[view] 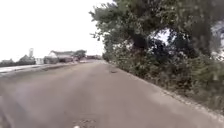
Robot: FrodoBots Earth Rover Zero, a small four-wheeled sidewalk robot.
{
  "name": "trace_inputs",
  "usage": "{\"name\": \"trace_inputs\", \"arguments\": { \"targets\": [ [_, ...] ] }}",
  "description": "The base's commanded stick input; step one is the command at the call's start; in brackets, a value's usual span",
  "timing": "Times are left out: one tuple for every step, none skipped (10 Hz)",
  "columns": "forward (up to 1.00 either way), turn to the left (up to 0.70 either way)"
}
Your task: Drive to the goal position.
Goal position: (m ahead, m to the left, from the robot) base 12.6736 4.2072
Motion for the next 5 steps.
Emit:
{"name": "trace_inputs", "arguments": {
  "targets": [
    [1.00, -0.08],
    [1.00, -0.08],
    [1.00, -0.08],
    [1.00, -0.08],
    [1.00, -0.08]
  ]
}}
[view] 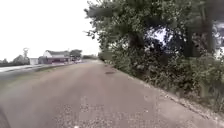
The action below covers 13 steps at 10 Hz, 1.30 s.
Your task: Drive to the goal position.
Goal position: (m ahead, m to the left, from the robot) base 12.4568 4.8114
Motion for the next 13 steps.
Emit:
{"name": "trace_inputs", "arguments": {
  "targets": [
    [1.00, -0.08],
    [1.00, -0.08],
    [1.00, -0.08],
    [1.00, -0.08],
    [1.00, -0.08],
    [1.00, -0.08],
    [1.00, -0.08],
    [1.00, -0.08],
    [1.00, -0.08],
    [1.00, -0.05],
    [1.00, -0.04],
    [1.00, -0.03],
    [1.00, -0.02]
  ]
}}
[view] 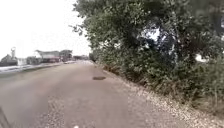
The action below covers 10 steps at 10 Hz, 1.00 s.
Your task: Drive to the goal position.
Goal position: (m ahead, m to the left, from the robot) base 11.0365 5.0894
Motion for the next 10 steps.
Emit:
{"name": "trace_inputs", "arguments": {
  "targets": [
    [1.00, -0.01],
    [1.00, -0.01],
    [1.00, -0.01],
    [1.00, -0.01],
    [1.00, -0.01],
    [1.00, -0.01],
    [1.00, -0.01],
    [1.00, -0.01],
    [1.00, -0.01],
    [1.00, -0.01]
  ]
}}
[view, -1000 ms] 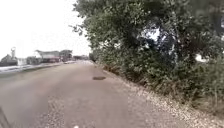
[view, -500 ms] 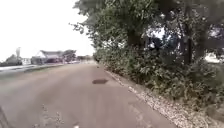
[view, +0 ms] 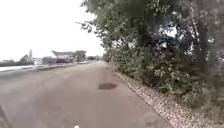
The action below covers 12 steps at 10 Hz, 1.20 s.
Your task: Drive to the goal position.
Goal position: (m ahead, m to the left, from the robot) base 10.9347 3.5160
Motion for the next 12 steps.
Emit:
{"name": "trace_inputs", "arguments": {
  "targets": [
    [1.00, -0.01],
    [1.00, -0.01],
    [1.00, -0.01],
    [1.00, -0.01],
    [1.00, -0.01],
    [1.00, -0.02],
    [1.00, -0.08],
    [1.00, -0.09],
    [1.00, -0.10],
    [1.00, -0.10],
    [1.00, -0.10],
    [1.00, -0.10]
  ]
}}
